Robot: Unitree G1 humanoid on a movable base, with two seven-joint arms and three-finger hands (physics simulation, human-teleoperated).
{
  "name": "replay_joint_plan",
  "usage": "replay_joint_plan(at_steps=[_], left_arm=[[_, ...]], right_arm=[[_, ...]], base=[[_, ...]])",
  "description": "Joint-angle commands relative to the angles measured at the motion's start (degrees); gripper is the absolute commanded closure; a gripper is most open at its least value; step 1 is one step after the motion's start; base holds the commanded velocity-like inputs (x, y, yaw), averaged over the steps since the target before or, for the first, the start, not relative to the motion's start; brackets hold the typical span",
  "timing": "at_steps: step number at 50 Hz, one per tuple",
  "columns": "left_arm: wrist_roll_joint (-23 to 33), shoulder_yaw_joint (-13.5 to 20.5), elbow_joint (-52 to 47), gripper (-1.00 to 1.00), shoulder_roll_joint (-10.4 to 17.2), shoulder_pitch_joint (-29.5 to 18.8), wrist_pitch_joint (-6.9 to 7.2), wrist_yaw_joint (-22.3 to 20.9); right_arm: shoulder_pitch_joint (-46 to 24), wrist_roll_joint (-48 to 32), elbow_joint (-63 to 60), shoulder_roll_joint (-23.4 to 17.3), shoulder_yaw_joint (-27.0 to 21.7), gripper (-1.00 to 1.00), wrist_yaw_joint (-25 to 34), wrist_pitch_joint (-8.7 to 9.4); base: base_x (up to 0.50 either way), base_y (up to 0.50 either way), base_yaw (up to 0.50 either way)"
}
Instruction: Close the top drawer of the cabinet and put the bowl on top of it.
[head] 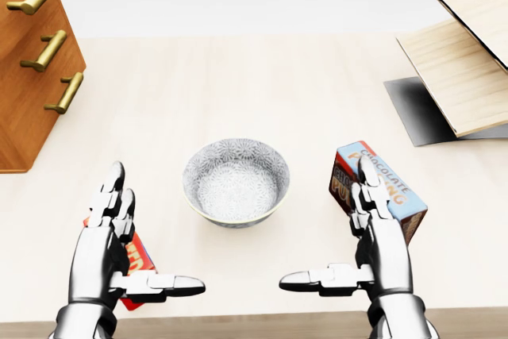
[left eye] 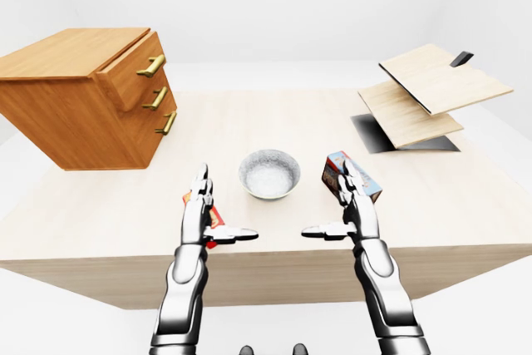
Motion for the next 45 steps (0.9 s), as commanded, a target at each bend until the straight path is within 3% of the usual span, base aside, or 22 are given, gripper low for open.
replay_joint_plan(at_steps=[1,13,20,26,33,38,40,41,45], left_arm=[[0.0,0.3,-3.8,-1.00,0.3,2.0,1.59,-1.7],[0.6,0.8,-13.4,-1.00,0.3,5.7,4.43,-2.1],[1.2,-0.2,-22.9,-1.00,0.1,9.4,4.43,-2.9],[2.4,-1.3,-25.2,-1.00,0.0,10.8,4.43,-2.9],[4.4,-3.4,-27.7,-1.00,-0.2,15.7,4.43,-2.1],[4.0,-4.8,-32.3,-1.00,0.4,19.9,2.80,-2.0],[3.9,-4.9,-32.4,-1.00,0.5,20.0,2.78,-2.0],[3.7,-5.6,-36.2,-1.00,0.9,23.7,1.36,-2.3],[2.9,-6.8,-38.8,-1.00,1.9,27.3,-0.73,-2.3]], right_arm=[[2.8,1.4,-7.2,-0.3,-1.1,-1.00,1.1,3.83],[11.4,1.4,-21.8,0.7,-0.2,-1.00,0.1,3.80],[15.7,3.6,-30.4,0.7,-0.6,-1.00,1.0,3.93],[17.5,5.1,-34.6,1.3,-2.4,-1.00,2.1,3.93],[18.8,5.3,-36.1,1.9,-2.8,-1.00,3.0,3.93],[19.8,5.6,-37.3,2.1,-3.2,-1.00,3.5,3.93],[19.8,5.6,-37.3,2.2,-3.2,-1.00,3.6,3.93],[20.7,6.1,-38.4,2.3,-3.5,-1.00,3.9,3.93],[22.0,6.5,-40.0,2.8,-3.7,-1.00,4.4,3.93]], base=[[0.00,0.00,0.00],[0.00,0.00,0.00],[0.00,0.00,0.00],[0.00,0.00,0.00],[0.00,0.00,0.00],[0.00,0.00,0.00],[0.00,0.00,0.00],[0.00,0.00,0.00],[0.00,0.00,0.00]])
